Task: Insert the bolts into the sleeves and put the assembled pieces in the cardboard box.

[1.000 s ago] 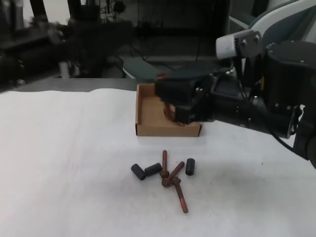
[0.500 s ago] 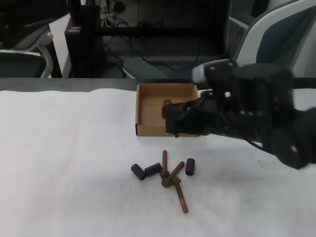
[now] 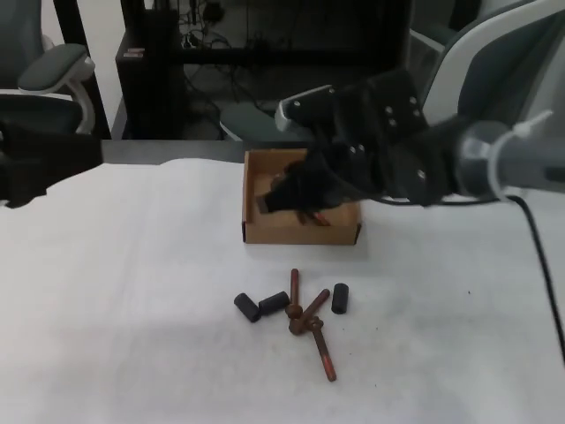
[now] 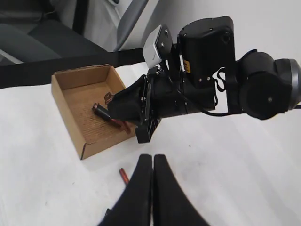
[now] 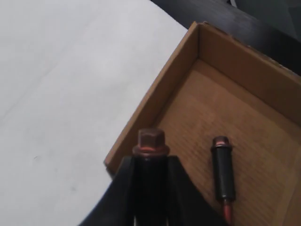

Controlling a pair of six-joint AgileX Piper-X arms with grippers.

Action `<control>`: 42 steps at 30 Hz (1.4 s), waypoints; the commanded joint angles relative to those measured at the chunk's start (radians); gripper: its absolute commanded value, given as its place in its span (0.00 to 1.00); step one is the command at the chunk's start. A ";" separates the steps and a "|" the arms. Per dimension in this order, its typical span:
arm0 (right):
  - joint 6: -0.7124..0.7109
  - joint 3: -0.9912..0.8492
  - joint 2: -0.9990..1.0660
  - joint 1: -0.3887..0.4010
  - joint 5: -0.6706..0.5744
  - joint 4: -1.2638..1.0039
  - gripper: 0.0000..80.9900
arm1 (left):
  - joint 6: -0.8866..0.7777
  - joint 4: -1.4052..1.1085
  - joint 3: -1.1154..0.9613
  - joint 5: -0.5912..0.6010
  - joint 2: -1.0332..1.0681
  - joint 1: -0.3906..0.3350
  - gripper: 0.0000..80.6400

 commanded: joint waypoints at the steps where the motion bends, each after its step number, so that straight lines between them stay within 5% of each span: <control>1: -0.011 -0.089 0.050 -0.016 0.023 0.055 0.01 | 0.016 0.023 -0.004 -0.032 -0.023 0.001 0.01; 24: -0.067 -0.297 0.252 -0.077 0.014 0.152 0.00 | 0.016 0.032 -0.004 0.069 -0.036 0.001 0.01; 27: -0.105 -0.307 0.252 -0.077 0.007 0.152 0.15 | 0.016 0.032 -0.004 0.069 -0.036 0.001 0.01; 31: -0.112 -0.323 0.252 -0.070 0.007 0.176 0.68 | 0.016 0.032 -0.004 0.069 -0.036 0.001 0.01; 33: -0.112 -0.324 0.252 -0.068 0.007 0.190 0.86 | 0.016 0.032 -0.004 0.069 -0.036 0.001 0.01; 42: -0.108 -0.324 0.233 -0.064 0.001 0.250 0.86 | 0.016 0.032 -0.004 0.069 -0.036 0.001 0.05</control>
